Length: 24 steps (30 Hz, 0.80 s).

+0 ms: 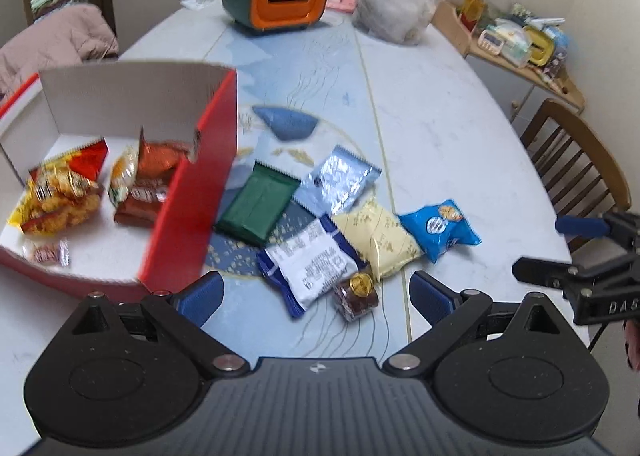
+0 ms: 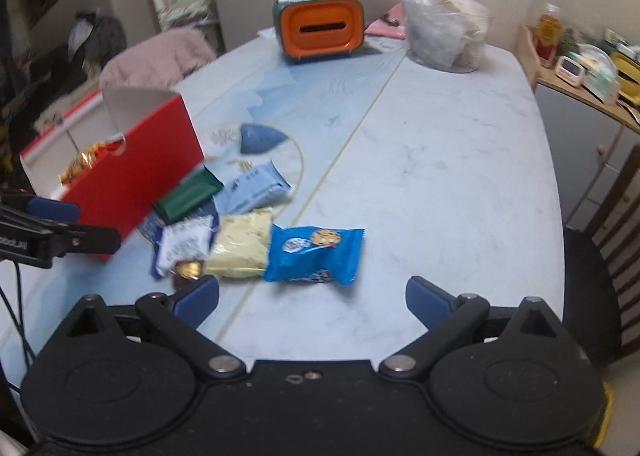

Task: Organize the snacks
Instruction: 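Move both tools back over the remaining snack pile, then grasp the gold-foil chocolate with the left tool while the right tool grasps the blue cookie packet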

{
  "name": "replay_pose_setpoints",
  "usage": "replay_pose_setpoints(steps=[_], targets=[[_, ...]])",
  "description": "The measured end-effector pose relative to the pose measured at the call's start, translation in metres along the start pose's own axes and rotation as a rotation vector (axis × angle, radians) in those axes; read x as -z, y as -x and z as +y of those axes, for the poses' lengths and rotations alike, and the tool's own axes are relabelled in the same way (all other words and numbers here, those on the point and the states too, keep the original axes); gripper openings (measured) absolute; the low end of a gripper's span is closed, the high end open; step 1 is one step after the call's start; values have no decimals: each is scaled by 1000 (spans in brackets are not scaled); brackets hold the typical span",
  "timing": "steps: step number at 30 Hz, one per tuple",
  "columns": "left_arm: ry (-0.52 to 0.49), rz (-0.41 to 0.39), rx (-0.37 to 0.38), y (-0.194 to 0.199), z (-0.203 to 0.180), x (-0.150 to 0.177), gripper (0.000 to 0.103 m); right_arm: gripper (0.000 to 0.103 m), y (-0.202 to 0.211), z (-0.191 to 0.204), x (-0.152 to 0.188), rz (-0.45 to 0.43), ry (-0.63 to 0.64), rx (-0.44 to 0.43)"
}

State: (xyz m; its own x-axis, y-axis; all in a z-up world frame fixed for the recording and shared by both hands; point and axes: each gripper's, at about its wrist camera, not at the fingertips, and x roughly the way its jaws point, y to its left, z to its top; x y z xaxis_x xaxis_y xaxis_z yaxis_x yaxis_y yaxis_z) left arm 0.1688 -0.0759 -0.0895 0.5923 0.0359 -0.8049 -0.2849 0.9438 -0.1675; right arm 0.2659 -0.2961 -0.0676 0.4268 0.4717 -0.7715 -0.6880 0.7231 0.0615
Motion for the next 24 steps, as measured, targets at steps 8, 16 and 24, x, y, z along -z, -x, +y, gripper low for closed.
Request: replay_pose_setpoints(steps=[8, 16, 24], targets=[[64, 77, -29, -34, -12, 13, 100, 99, -43, -14, -17, 71, 216, -78], [132, 123, -46, -58, -17, 14, 96, 93, -83, -9, -37, 158, 520, -192], [165, 156, -59, -75, -21, 13, 75, 84, -112, 3, -42, 224, 739, -278]])
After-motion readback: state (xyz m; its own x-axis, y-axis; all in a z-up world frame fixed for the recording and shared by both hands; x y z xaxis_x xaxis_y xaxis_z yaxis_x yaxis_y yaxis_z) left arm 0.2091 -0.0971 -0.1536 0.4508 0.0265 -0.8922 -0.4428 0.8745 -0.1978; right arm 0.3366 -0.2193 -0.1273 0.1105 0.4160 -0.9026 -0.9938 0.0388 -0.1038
